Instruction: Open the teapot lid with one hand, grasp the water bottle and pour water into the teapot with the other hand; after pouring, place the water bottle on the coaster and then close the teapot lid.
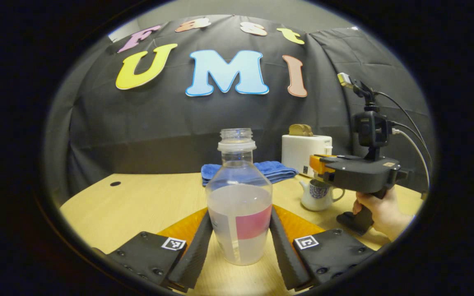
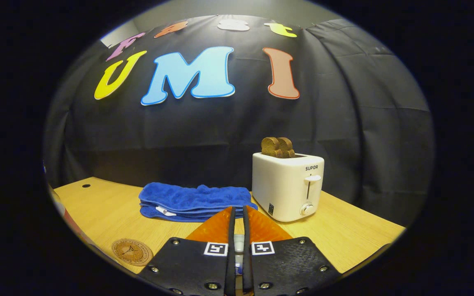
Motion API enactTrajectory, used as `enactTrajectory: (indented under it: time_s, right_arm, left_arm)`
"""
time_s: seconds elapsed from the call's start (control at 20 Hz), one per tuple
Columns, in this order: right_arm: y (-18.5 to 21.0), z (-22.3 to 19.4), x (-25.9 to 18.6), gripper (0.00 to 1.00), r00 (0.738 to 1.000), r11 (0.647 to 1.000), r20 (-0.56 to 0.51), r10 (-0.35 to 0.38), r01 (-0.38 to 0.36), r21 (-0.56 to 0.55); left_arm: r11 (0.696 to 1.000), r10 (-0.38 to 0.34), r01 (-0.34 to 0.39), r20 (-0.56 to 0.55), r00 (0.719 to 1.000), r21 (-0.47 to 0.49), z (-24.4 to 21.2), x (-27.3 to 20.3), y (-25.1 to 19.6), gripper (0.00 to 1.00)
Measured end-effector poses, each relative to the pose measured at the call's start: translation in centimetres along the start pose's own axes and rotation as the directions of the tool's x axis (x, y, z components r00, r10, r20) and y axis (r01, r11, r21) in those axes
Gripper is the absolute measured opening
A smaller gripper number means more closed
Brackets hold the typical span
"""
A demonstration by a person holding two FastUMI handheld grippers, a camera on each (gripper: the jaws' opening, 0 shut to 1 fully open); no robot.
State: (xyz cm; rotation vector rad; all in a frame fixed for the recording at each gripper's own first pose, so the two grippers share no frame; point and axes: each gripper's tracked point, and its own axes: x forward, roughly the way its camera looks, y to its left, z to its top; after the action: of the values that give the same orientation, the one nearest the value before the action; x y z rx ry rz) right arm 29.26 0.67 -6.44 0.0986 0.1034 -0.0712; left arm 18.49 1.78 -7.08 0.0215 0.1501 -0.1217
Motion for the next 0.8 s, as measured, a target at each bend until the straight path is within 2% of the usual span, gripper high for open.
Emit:
enactTrajectory:
  time_s: [0.25,0.45,0.55,0.65,0.8]
  right_arm:
    - [-1.0,1.5,-1.1,0.07,1.000,0.999,0.005,0.018,-0.018,0.038]
    - [-2.7,2.1,-2.2,0.06,1.000,0.999,-0.009,0.018,-0.017,0.029]
    - [-3.8,1.8,-2.8,0.06,1.000,1.000,-0.024,0.016,-0.016,0.002]
    - [-4.9,1.2,-3.3,0.06,0.998,1.000,-0.054,0.020,-0.021,-0.018]
    - [-6.3,0.4,-3.9,0.07,0.996,0.999,-0.089,0.031,-0.034,-0.036]
  left_arm:
    - [0.999,-0.025,0.025,-0.009,1.000,0.021,0.2,0.0,-0.5,0.86]
    - [0.991,-0.015,0.019,-0.030,0.999,0.135,0.7,0.7,-0.5,0.84]
    - [0.976,0.003,0.008,-0.051,0.999,0.218,1.0,1.6,0.0,0.84]
    - [0.956,-0.012,0.027,-0.051,0.999,0.292,1.7,2.7,-0.6,0.84]
    - [0.904,-0.023,0.055,-0.080,0.997,0.424,2.2,4.5,-1.7,0.84]
